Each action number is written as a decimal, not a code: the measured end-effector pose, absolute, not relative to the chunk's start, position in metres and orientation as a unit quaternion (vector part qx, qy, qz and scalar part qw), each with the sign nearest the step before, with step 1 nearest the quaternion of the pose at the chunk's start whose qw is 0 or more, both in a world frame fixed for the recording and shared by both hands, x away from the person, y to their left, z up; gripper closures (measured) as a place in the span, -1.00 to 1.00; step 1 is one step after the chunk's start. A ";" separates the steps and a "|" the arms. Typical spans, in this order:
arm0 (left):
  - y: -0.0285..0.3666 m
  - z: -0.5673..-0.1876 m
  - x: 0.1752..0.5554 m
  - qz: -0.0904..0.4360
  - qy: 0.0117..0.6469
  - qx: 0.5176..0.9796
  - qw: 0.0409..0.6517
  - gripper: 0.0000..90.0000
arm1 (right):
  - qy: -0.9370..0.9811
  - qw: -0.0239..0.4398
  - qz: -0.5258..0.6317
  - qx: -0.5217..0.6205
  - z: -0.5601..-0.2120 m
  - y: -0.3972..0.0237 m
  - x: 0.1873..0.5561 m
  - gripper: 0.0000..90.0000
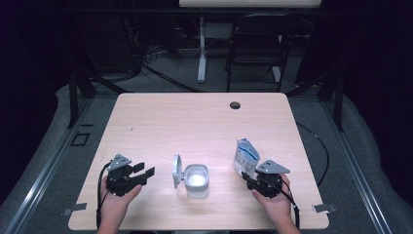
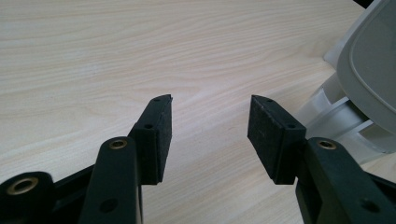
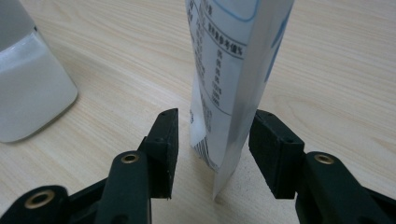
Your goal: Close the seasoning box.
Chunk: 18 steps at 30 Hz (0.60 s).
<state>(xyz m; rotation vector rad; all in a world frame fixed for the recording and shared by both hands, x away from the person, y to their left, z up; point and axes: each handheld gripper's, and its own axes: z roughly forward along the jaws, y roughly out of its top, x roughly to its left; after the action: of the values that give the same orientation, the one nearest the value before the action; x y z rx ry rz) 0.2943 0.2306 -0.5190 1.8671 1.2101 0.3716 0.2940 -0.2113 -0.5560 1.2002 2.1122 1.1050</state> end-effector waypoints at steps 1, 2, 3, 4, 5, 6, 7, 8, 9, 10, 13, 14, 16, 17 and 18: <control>0.231 -0.519 0.294 0.148 0.484 0.748 0.429 0.12 | 0.770 0.232 0.401 0.438 -0.556 -0.211 0.293 0.16; 0.231 -0.519 0.294 0.149 0.484 0.748 0.429 0.12 | 0.770 0.231 0.404 0.437 -0.555 -0.212 0.293 0.16; 0.231 -0.519 0.294 0.148 0.484 0.748 0.429 0.12 | 0.769 0.231 0.403 0.439 -0.555 -0.212 0.292 0.15; 0.230 -0.519 0.294 0.148 0.484 0.748 0.429 0.12 | 0.769 0.232 0.403 0.439 -0.555 -0.212 0.291 0.15; 0.230 -0.519 0.294 0.148 0.484 0.748 0.429 0.12 | 0.770 0.233 0.402 0.438 -0.554 -0.212 0.290 0.14; 0.231 -0.519 0.294 0.148 0.484 0.748 0.430 0.12 | 0.770 0.234 0.401 0.438 -0.554 -0.212 0.289 0.14; 0.231 -0.518 0.294 0.146 0.484 0.749 0.428 0.12 | 0.769 0.234 0.402 0.438 -0.553 -0.212 0.289 0.13; 0.232 -0.518 0.294 0.144 0.483 0.751 0.427 0.12 | 0.769 0.234 0.404 0.438 -0.552 -0.212 0.288 0.12; 0.232 -0.518 0.294 0.145 0.483 0.750 0.428 0.12 | 0.767 0.234 0.407 0.438 -0.551 -0.212 0.286 0.11; 0.232 -0.518 0.295 0.146 0.484 0.747 0.431 0.12 | 0.766 0.233 0.410 0.438 -0.551 -0.212 0.285 0.08; 0.233 -0.518 0.295 0.145 0.485 0.749 0.428 0.12 | 0.764 0.229 0.416 0.437 -0.549 -0.213 0.282 0.06; 0.233 -0.518 0.295 0.147 0.485 0.746 0.431 0.12 | 0.764 0.228 0.416 0.437 -0.549 -0.213 0.281 0.06; 0.233 -0.519 0.294 0.147 0.485 0.748 0.429 0.12 | 0.767 0.231 0.412 0.434 -0.549 -0.215 0.280 0.05; 0.233 -0.519 0.294 0.147 0.485 0.748 0.429 0.12 | 0.768 0.234 0.410 0.433 -0.549 -0.216 0.279 0.05; 0.233 -0.520 0.294 0.148 0.484 0.749 0.427 0.12 | 0.767 0.236 0.411 0.433 -0.549 -0.216 0.278 0.04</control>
<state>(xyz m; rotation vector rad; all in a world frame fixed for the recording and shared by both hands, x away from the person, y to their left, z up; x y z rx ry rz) 0.2940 0.2326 -0.5198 1.8715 1.2090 0.3707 0.2782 -0.2164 -0.5494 1.1868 2.1032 1.1262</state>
